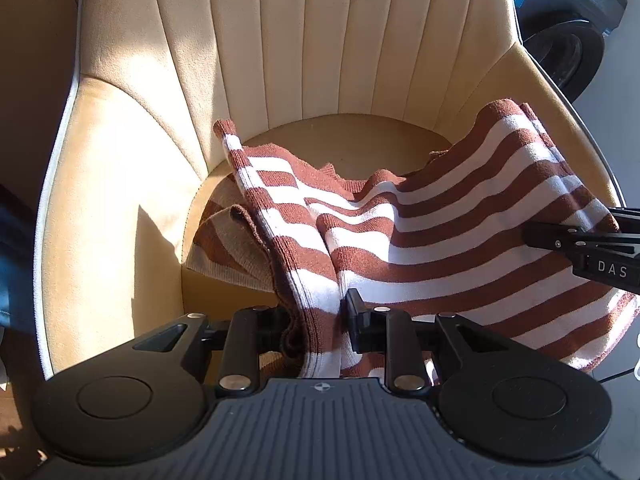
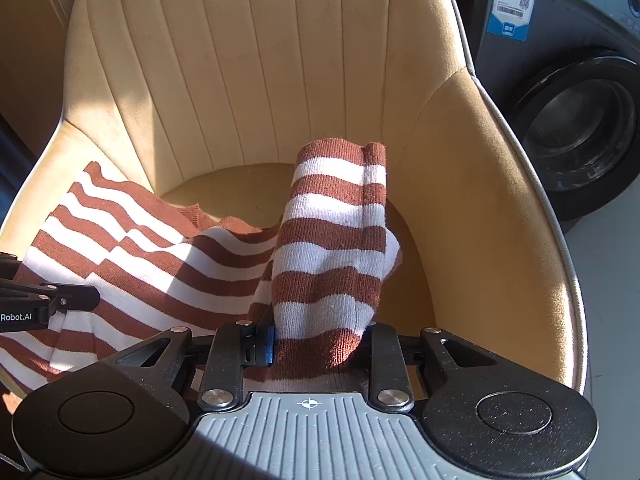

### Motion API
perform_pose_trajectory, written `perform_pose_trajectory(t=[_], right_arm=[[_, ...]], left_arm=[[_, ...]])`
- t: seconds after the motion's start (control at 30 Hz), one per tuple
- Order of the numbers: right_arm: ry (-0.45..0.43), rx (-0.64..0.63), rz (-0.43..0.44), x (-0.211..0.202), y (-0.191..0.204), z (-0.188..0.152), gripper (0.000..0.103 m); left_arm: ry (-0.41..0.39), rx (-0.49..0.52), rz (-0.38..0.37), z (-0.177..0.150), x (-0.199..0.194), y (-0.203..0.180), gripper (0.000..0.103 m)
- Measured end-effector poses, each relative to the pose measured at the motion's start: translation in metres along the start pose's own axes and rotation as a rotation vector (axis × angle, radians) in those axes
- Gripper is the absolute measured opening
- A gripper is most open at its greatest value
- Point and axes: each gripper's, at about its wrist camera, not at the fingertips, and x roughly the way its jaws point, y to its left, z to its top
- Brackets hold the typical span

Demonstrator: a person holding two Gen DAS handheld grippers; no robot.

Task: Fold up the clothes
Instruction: 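Lower the sweater onto the armchair seat with both grippers, then open both grippers to release the sweater on the seat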

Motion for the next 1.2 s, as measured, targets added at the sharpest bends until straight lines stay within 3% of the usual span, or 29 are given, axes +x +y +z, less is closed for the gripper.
perform_pose_trajectory(t=[0.4,0.6,0.77,0.93,1.07,1.13,1.2], right_arm=[[0.016,-0.043,0.0,0.027,0.002,0.012,0.023],[-0.037,-0.069,-0.007,0.046,-0.003,0.035,0.023],[-0.068,-0.111,-0.049,0.081,-0.013,0.048,0.023],[0.013,-0.13,-0.113,0.131,-0.028,0.044,0.024],[0.043,-0.125,-0.144,0.15,-0.037,0.038,0.03],[0.037,-0.109,-0.17,0.149,-0.043,0.038,0.05],[0.024,-0.077,-0.164,0.138,-0.049,0.038,0.05]], left_arm=[[-0.022,-0.024,0.02,0.011,0.013,0.012,0.026],[-0.084,-0.058,0.044,0.029,0.025,0.026,0.026],[-0.122,-0.047,0.018,0.039,0.058,0.034,0.026],[-0.023,-0.03,-0.013,0.037,0.1,0.043,0.031],[0.012,-0.034,0.034,0.03,0.107,0.053,0.039],[0.029,-0.038,0.019,0.026,0.103,0.059,0.047],[0.037,-0.013,-0.008,0.025,0.094,0.06,0.047]])
